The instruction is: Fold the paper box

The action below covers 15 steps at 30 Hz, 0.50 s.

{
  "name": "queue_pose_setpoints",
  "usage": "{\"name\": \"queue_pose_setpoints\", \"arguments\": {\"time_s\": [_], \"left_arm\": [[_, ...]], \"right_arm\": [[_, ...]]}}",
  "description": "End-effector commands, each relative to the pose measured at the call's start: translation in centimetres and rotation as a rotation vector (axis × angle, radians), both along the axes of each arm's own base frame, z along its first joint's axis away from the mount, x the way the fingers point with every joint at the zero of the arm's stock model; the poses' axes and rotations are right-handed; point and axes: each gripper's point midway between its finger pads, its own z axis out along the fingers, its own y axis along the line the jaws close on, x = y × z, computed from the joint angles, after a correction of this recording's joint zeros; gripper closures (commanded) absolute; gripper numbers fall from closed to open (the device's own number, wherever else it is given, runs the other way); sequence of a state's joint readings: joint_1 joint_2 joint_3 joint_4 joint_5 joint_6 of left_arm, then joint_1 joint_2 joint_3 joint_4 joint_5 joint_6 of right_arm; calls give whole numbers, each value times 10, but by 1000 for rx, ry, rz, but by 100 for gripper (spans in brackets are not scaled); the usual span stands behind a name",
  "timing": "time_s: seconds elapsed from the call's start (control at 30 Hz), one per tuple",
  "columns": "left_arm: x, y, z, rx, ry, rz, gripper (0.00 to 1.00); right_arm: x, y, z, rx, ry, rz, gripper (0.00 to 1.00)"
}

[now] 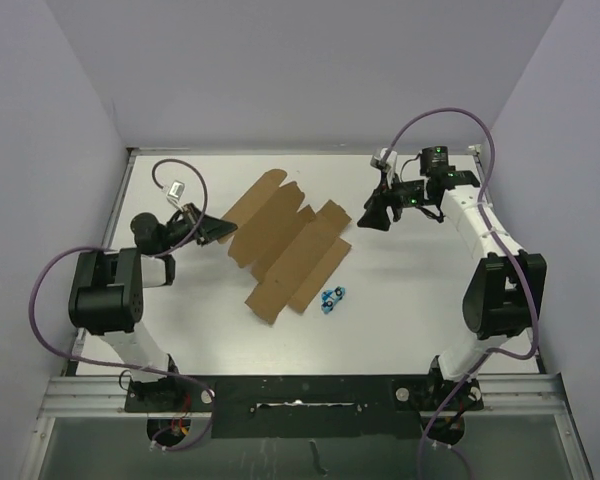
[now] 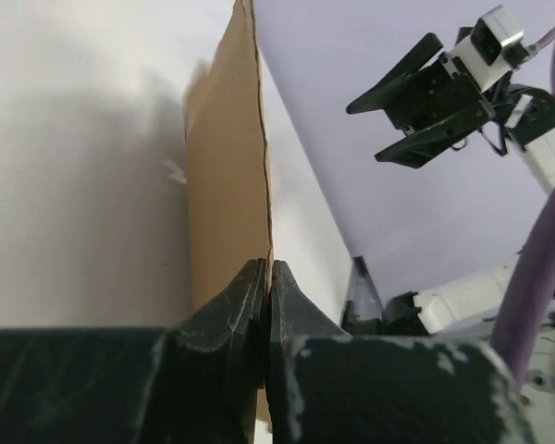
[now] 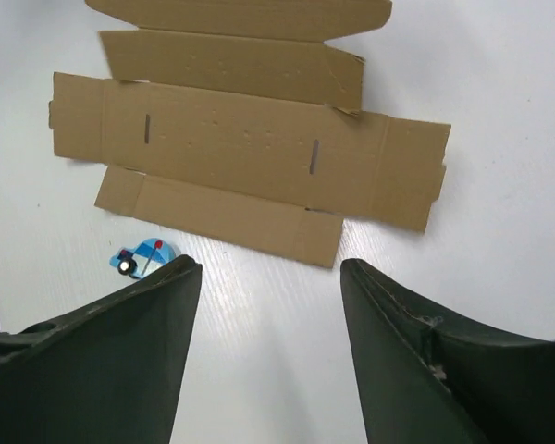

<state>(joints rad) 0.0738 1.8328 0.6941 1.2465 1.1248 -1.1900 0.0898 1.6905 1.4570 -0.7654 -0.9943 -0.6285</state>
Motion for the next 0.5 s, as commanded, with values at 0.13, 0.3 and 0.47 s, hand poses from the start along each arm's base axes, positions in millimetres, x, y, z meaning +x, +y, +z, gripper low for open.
{"name": "queue_pose_setpoints", "arguments": {"time_s": [0.13, 0.3, 0.47], "left_arm": [[-33, 22, -6, 440, -180, 381, 100], [-48, 17, 0, 542, -291, 457, 100], [-55, 6, 2, 527, -376, 420, 100]], "right_arm": [[-27, 19, 13, 132, 54, 0, 30], [-49, 34, -29, 220, 123, 12, 24], [-15, 23, -56, 200, 283, -141, 22]]}}
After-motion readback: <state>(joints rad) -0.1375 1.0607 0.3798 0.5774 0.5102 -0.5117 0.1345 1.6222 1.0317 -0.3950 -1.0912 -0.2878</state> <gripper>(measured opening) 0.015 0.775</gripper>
